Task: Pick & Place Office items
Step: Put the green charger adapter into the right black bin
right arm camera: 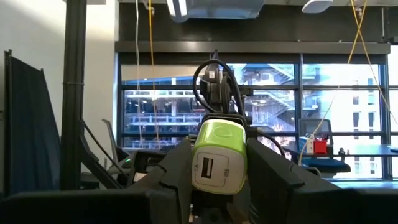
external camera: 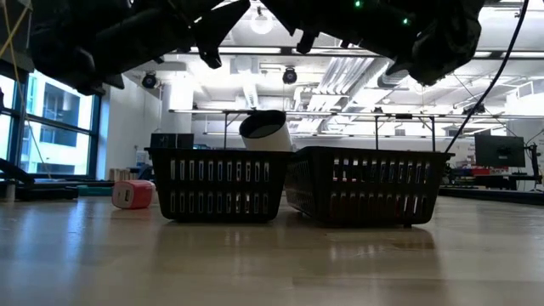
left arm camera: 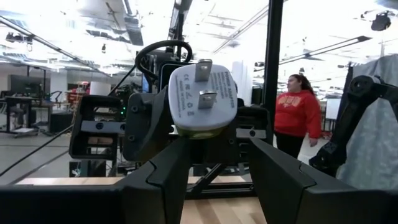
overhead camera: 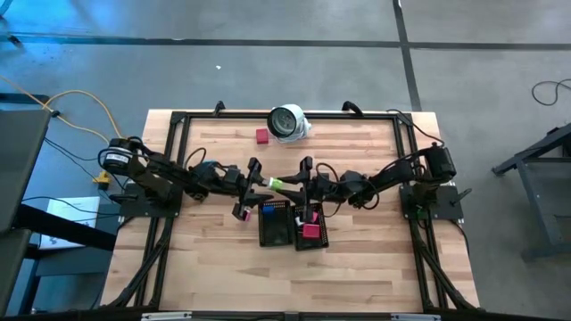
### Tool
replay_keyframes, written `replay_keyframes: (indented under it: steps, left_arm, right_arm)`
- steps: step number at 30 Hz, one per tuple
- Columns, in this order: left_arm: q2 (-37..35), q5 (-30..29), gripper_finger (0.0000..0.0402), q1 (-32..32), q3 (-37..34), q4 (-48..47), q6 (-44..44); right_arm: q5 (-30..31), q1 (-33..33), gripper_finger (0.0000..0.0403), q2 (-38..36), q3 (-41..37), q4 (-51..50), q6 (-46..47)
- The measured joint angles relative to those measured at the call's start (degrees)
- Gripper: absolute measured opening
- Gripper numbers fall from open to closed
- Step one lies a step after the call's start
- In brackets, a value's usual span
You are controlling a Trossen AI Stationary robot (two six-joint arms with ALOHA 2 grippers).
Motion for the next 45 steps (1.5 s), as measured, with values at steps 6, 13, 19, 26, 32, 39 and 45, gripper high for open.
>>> replay_keyframes:
  steps: [6, 13, 19, 26, 32, 39, 45]
  left_arm:
    - [0.0, -0.9, 0.0155, 0.0, 0.0, 0.0, 0.1]
    - [0.0, -3.1, 0.0155, 0.0, 0.1, 0.1, 0.7]
    - [-0.1, -5.7, 0.0155, 0.4, 0.3, 0.2, 0.8]
    - [-0.1, -5.6, 0.0155, 0.7, 0.3, 0.2, 0.4]
    - [-0.1, -5.5, 0.0155, 0.7, 0.3, 0.2, 0.3]
    - [-0.1, -5.3, 0.0136, 0.7, 0.3, 0.2, 0.2]
    - [-0.1, -5.2, 0.0119, 0.7, 0.2, 0.2, 0.0]
  right_arm:
    - [0.1, 0.1, 0.0111, 0.0, 0.0, -0.2, -0.1]
    - [0.2, 0.1, 0.0111, 0.0, 0.0, -0.4, -0.1]
    - [0.3, 0.1, 0.0111, 0.2, -0.1, -1.5, -0.2]
    - [0.3, 0.1, 0.0111, 0.2, -0.1, -1.5, -0.3]
    - [0.3, 0.1, 0.0111, 0.1, -0.1, -1.6, -0.5]
    - [0.2, 0.1, 0.0111, 0.1, -0.1, -1.9, -0.5]
    - [0.2, 0.1, 0.0111, 0.1, -0.1, -1.9, -0.5]
